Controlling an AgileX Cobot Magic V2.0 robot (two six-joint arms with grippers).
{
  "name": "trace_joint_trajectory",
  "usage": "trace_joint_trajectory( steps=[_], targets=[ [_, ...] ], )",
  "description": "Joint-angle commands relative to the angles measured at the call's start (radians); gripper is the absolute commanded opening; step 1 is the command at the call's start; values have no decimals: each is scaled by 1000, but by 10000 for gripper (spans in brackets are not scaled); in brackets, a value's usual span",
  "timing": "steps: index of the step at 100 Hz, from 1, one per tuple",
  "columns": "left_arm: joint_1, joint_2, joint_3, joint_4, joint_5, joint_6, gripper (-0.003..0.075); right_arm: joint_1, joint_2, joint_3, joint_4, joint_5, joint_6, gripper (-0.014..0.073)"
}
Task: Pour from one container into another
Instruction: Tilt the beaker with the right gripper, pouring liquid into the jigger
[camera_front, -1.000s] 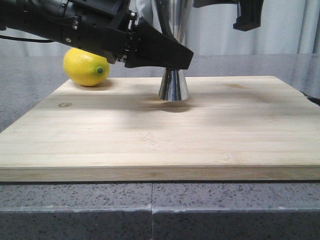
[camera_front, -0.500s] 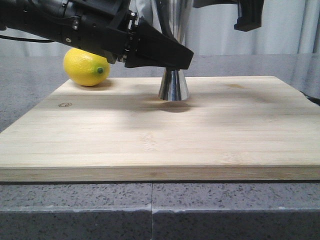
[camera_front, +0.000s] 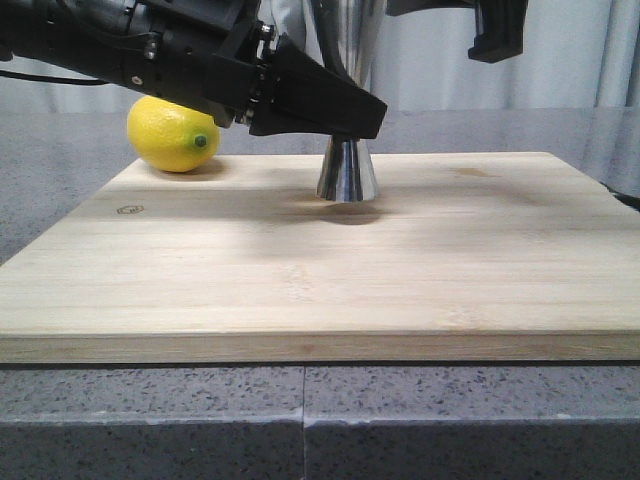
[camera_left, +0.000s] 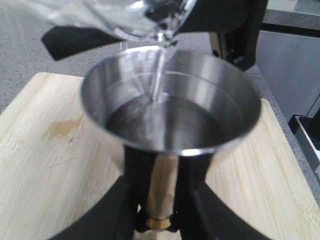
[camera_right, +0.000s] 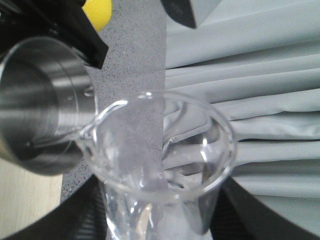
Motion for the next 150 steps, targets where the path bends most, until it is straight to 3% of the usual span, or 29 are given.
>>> trace_joint_trajectory(
  steps=[1,37,59,93,122,150],
  targets=[
    [-11,-51,-28,-75,57,-5,104,2,-36,-39,1,-20,-1,247],
    [-11,-51,-28,-75,57,-5,104,2,-36,-39,3,-20,-1,247],
    [-11,-51,-28,-75,57,-5,104,2,-36,-39,135,-20,-1,247],
    [-11,-51,-28,-75,57,-5,104,2,-36,-39,237,-20,6,247],
    [-11,-51,-28,-75,57,-5,104,-6,-36,-39,528,66,6,247],
    [-11,-51,-28,-75,57,-5,104,-107,-36,-25,872,63,6,247]
  ],
)
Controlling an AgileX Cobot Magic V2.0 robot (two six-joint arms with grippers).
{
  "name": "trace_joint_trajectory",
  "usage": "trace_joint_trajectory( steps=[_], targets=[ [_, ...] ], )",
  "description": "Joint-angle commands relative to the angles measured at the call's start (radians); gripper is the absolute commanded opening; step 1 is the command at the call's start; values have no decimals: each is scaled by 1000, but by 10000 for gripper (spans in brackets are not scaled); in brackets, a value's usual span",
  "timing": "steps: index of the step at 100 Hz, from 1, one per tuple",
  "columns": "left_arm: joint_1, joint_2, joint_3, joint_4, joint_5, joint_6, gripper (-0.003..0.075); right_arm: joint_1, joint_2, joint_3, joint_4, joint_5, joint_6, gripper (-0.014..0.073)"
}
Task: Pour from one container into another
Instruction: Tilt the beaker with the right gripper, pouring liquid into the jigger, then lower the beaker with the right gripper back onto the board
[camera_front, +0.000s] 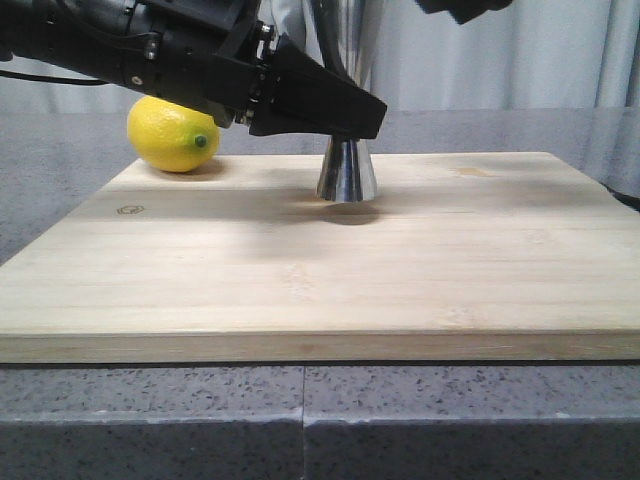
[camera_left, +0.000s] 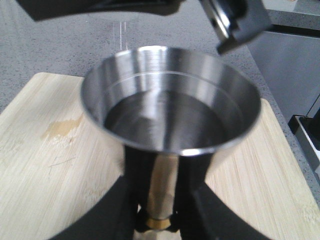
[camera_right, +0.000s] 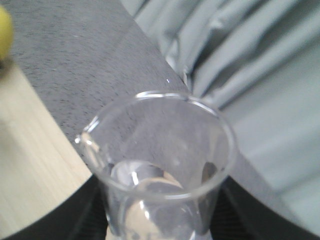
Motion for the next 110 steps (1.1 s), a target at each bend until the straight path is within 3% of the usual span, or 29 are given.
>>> trace_joint_trajectory(
  steps=[1,44,85,110],
  targets=[
    [-11,-51,-28,-75,57,-5,104,-37,-36,-22,125,-57,4,247],
    [-11,-51,-28,-75,57,-5,104,-137,-36,212,514,-354,4,247],
    [-11,-51,-28,-75,57,-5,104,-137,-13,418,643,-620,4,247],
    [-11,-51,-28,-75,57,-5,104,-137,79,426,645,-740,30,247]
  ],
)
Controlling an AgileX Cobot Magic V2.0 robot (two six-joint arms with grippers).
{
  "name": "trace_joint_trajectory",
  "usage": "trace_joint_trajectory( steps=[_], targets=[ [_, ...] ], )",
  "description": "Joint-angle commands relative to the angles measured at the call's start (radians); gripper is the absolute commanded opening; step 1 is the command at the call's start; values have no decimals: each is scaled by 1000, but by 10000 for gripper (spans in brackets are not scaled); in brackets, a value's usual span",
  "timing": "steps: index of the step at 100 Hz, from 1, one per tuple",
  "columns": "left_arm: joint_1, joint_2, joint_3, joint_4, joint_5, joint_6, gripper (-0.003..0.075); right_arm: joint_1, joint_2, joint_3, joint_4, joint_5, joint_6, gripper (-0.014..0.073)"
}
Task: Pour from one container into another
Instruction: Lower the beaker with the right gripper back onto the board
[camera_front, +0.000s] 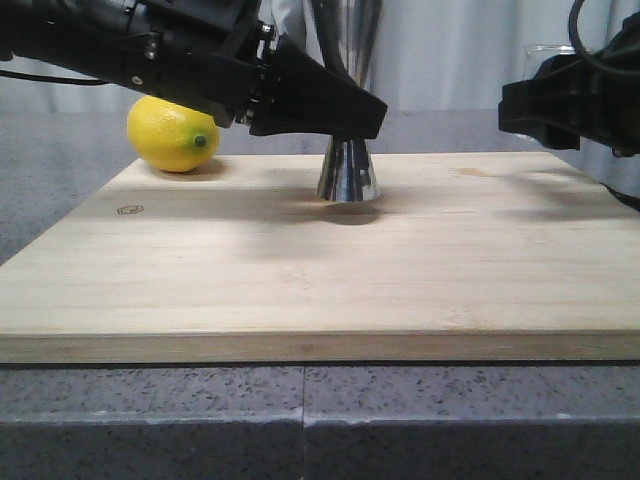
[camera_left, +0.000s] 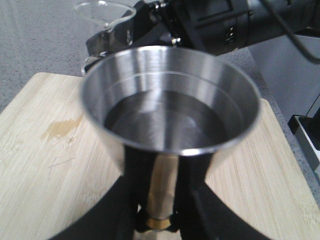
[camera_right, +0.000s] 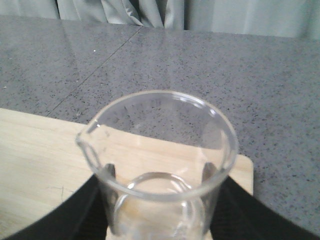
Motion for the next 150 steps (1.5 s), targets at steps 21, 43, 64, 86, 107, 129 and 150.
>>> trace_joint_trajectory(
  steps=[21,43,64,86,107,129,150],
  targets=[
    [-11,-51,-28,-75,57,-5,104,-8,64,-22,3,-194,0,247],
    [-11,-51,-28,-75,57,-5,104,-8,123,-22,3,-220,0,247],
    [-11,-51,-28,-75,57,-5,104,-8,132,-24,3,-236,12,247],
    [-11,-51,-28,-75,57,-5,104,-8,132,-33,3,-243,12,247],
    [-11,-51,-28,-75,57,-5,104,-8,132,-70,3,-225,12,247],
    [-11,-51,-28,-75,57,-5,104,-8,150,-107,3,-204,12,247],
    [-11,-51,-28,-75,57,-5,104,-8,197,-137,-5,-197,12,247]
  ],
)
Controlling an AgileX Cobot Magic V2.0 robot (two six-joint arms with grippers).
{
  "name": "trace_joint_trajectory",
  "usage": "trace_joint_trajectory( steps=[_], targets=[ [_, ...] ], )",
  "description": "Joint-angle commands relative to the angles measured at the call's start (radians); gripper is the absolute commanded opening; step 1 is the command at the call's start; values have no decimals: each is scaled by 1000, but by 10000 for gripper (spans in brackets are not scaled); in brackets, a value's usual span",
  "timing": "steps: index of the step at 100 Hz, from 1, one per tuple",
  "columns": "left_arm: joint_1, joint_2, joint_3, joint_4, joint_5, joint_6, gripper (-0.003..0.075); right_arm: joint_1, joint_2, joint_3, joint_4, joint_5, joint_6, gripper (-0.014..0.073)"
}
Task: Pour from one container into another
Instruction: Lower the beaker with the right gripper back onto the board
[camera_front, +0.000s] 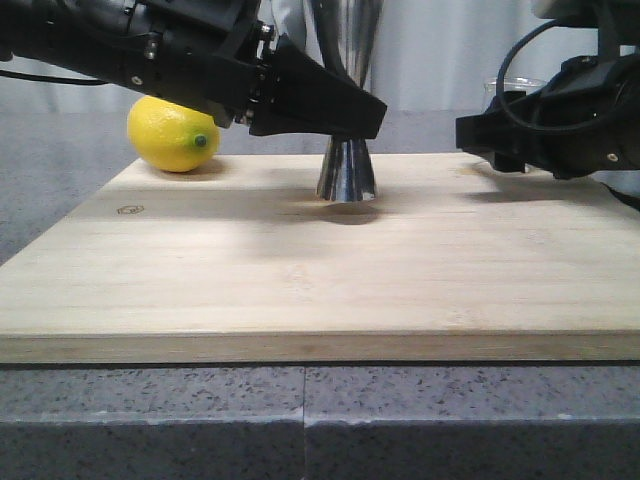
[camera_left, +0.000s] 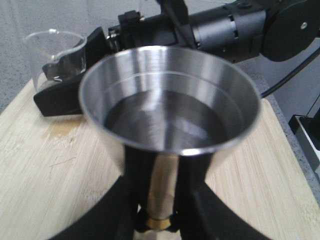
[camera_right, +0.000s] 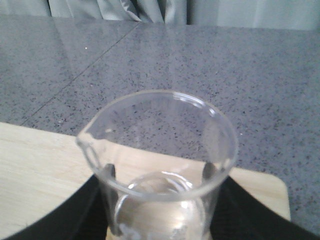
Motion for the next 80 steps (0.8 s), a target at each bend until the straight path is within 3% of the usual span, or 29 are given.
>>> trace_joint_trajectory(
  steps=[1,36,61,80],
  targets=[
    [-11,-51,-28,-75,57,-5,104,-8,-22,-32,-6,-75,0,247],
    [-11,-51,-28,-75,55,-5,104,-8,-12,-32,-8,-75,0,262],
    [-11,-51,-28,-75,55,-5,104,-8,-12,-32,-8,-73,0,501],
    [-11,-51,-28,-75,55,-3,104,-8,-50,-32,-8,-75,0,543]
  ],
)
